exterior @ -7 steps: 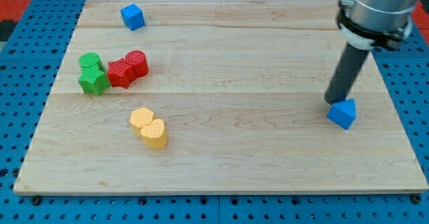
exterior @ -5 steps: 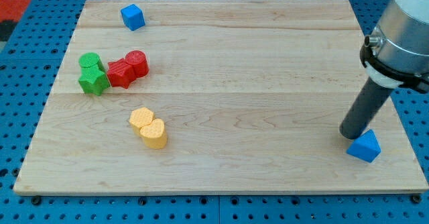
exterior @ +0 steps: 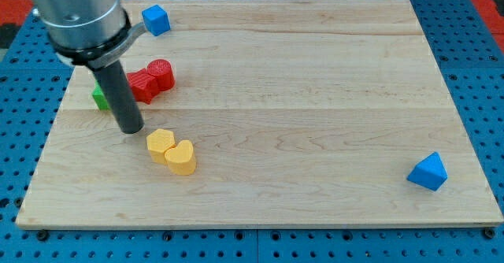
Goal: Move yellow heart towards blue triangle
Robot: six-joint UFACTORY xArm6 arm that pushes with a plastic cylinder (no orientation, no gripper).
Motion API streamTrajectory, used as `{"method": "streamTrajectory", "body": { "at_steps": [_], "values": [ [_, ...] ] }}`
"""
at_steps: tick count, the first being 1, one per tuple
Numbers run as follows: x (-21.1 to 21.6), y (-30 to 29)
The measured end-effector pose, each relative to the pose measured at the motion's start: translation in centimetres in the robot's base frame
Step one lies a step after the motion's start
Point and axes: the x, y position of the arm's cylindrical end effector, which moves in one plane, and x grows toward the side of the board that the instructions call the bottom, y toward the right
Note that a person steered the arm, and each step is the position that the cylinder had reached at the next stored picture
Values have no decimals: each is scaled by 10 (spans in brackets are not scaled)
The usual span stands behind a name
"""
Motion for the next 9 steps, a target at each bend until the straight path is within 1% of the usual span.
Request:
{"method": "streamTrajectory", "body": {
  "at_steps": [1,2,3,4,5,6,7,8,9],
  "values": [
    [25,31],
    [40,81],
    [40,74],
    [67,62],
    [77,130],
    [77,218],
    [55,235],
    [27,205],
    [23,243]
  ]
}}
